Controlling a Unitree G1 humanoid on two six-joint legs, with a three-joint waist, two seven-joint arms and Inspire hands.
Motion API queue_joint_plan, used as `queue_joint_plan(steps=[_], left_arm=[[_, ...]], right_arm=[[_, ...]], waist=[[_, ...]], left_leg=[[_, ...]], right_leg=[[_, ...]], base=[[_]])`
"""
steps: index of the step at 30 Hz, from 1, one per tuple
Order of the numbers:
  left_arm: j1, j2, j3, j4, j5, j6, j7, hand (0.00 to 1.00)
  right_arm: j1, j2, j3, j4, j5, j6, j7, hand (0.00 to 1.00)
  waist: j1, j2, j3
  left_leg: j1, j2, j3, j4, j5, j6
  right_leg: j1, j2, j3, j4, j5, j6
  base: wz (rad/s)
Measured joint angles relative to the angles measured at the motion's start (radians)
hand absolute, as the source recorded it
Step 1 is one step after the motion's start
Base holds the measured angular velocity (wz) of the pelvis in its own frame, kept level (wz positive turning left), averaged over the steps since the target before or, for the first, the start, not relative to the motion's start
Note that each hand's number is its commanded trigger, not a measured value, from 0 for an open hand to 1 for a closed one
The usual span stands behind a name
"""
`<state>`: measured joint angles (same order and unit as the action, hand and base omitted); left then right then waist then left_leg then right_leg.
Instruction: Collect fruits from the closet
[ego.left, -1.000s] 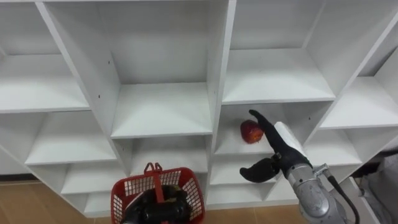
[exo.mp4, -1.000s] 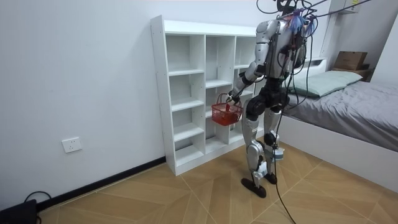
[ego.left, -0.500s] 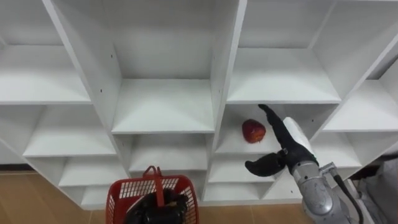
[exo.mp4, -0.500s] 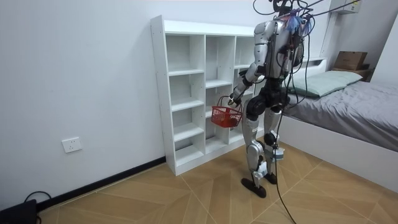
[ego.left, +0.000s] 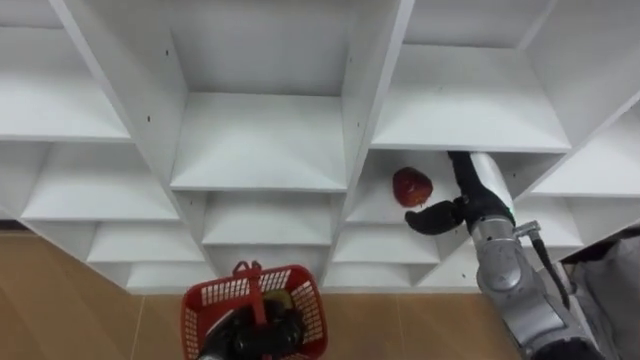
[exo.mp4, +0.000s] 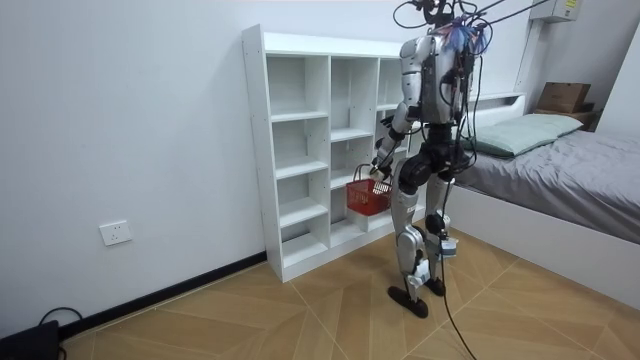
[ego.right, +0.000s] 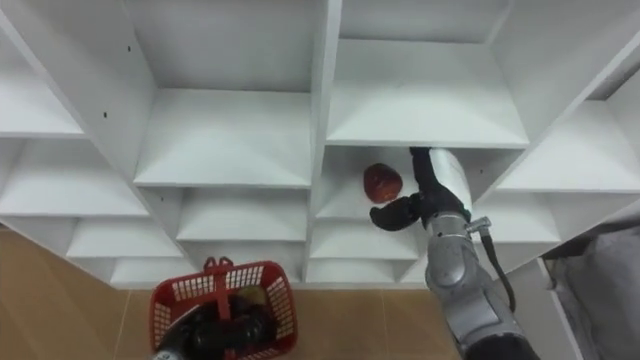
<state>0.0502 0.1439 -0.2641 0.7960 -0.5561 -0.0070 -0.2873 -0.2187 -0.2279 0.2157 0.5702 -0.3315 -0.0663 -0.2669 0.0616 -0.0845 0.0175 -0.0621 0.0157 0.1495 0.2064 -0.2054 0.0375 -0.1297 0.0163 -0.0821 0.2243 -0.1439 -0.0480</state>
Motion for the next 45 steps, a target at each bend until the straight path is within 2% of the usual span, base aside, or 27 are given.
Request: queue_joint_plan(steps=[4,9,16,25,29,36,45], left_arm=[[-0.005,0.003,-0.022,-0.001,0.001,0.0,0.0,1.0],[-0.02,0.0,-0.025,0.005,-0.001,0.0,0.0,1.0],[-0.045,0.002,-0.024,0.058,-0.001,0.001,0.0,1.0],[-0.083,-0.001,-0.023,0.119,-0.001,0.001,0.001,1.0],[-0.103,0.001,-0.025,0.14,0.0,0.0,0.001,1.0],[-0.113,0.002,-0.027,0.146,0.0,0.001,0.0,1.0],[-0.142,0.004,-0.035,0.148,0.001,0.001,-0.004,1.0]], right_arm=[[-0.002,0.0,0.017,0.019,0.012,0.0,-0.006,0.0],[-0.061,-0.001,0.018,0.121,0.016,0.002,-0.019,0.0],[-0.121,-0.001,0.015,0.243,0.032,0.002,-0.061,0.0],[-0.173,-0.001,0.015,0.246,0.033,0.002,-0.062,0.0],[-0.22,-0.002,0.014,0.246,0.053,0.002,-0.062,0.0],[-0.244,-0.002,0.014,0.246,0.057,0.002,-0.062,0.0],[-0.255,-0.004,0.015,0.324,0.096,0.003,-0.06,0.0]], waist=[[0.002,-0.001,0.0002],[0.002,-0.001,0.0016],[0.027,0.001,0.0031],[0.032,-0.003,0.0081],[0.03,-0.01,0.0185],[0.032,-0.012,0.0198],[0.053,-0.014,0.021]], left_leg=[[-0.014,0.001,-0.005,0.0,0.0,0.0],[-0.022,-0.001,-0.019,0.0,0.0,0.0],[-0.055,-0.003,-0.024,0.008,0.001,-0.001],[-0.107,-0.002,-0.026,0.016,0.002,-0.002],[-0.115,-0.002,-0.027,0.016,0.002,-0.002],[-0.128,-0.004,-0.046,0.017,0.002,-0.002],[-0.136,-0.004,-0.052,0.02,0.002,-0.002]], right_leg=[[-0.013,-0.001,-0.004,0.003,0.001,-0.001],[-0.012,-0.004,-0.025,-0.001,0.001,-0.001],[-0.038,-0.007,-0.034,-0.003,0.002,-0.002],[-0.095,-0.008,-0.034,0.013,0.003,-0.003],[-0.099,-0.008,-0.04,0.011,0.003,-0.003],[-0.102,-0.011,-0.058,0.003,0.003,-0.003],[-0.103,-0.012,-0.067,-0.004,0.003,-0.003]], base=[[0.03],[0.09],[0.01],[0.0],[0.02],[0.09],[0.0]])
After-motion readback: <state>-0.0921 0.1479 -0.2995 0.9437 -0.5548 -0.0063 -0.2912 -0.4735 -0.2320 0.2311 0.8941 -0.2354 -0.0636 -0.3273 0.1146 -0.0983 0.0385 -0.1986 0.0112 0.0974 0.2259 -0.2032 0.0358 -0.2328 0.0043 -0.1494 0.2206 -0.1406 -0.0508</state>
